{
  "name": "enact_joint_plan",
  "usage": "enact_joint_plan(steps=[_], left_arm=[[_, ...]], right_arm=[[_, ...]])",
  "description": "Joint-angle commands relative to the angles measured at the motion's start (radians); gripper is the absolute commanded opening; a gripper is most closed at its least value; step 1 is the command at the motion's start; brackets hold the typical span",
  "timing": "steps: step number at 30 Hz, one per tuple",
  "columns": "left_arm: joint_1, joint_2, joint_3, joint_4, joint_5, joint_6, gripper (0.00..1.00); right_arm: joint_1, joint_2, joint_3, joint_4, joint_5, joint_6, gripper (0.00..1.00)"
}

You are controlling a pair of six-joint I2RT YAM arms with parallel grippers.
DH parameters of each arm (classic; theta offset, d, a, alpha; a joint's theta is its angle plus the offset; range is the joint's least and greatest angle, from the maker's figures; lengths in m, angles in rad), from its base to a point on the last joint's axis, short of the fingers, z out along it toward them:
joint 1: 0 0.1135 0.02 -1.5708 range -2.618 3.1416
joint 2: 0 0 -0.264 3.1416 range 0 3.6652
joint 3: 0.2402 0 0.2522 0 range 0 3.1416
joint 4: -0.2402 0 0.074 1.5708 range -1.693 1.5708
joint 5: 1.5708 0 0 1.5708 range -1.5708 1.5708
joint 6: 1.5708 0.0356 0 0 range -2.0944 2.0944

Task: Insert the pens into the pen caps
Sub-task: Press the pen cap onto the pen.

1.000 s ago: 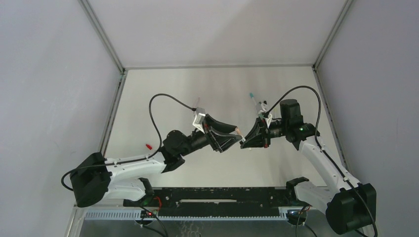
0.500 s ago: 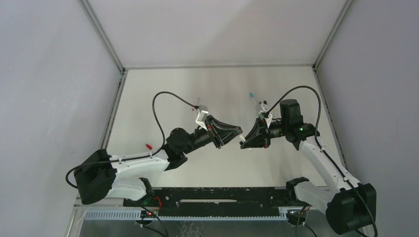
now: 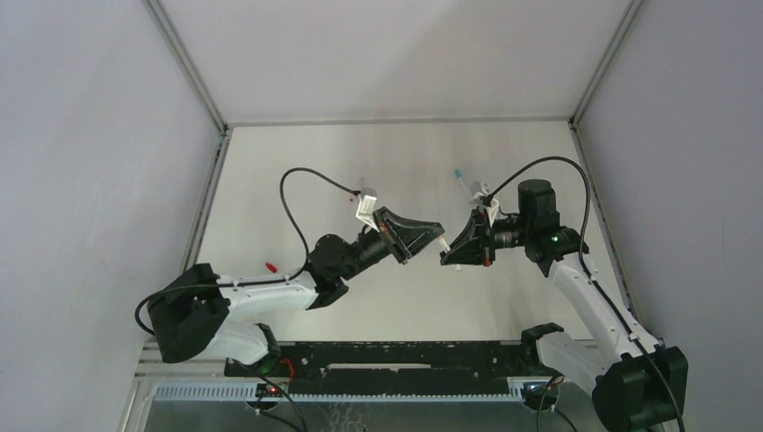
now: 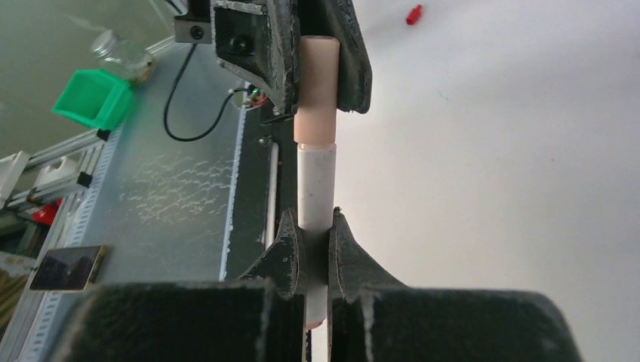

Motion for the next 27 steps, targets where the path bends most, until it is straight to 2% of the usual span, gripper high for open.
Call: enact_joint_plan(steps=[1, 9, 14, 22, 27], left_arm=[[-0.089, 0.059, -0.01, -0.12, 0.017, -0.125, 0.0], [-0.203, 0.133, -0.021, -0.238, -0.042, -0.174, 0.0], [-0.265, 0.145, -0.029, -0.353, -0.046, -0.124, 0.0], [-0.275, 0.186, -0.073, -0.284, 0.194, -0.108, 0.0], [-0.276, 0.25, -0.107, -0.129, 0.34, -0.2, 0.0]], right_arm=[[-0.02, -0.034, 0.036, 0.133, 0.157, 0.078, 0.0], [-0.011, -0.012, 0.117, 0.104, 0.382, 0.044, 0.0], [-0.01, 0.033, 0.207, 0.082, 0.442, 0.038, 0.0], [-0.088, 0.107, 0.268, 0.18, 0.116, 0.241, 0.0], [-0.093, 0.092, 0.269, 0.22, 0.087, 0.255, 0.0]])
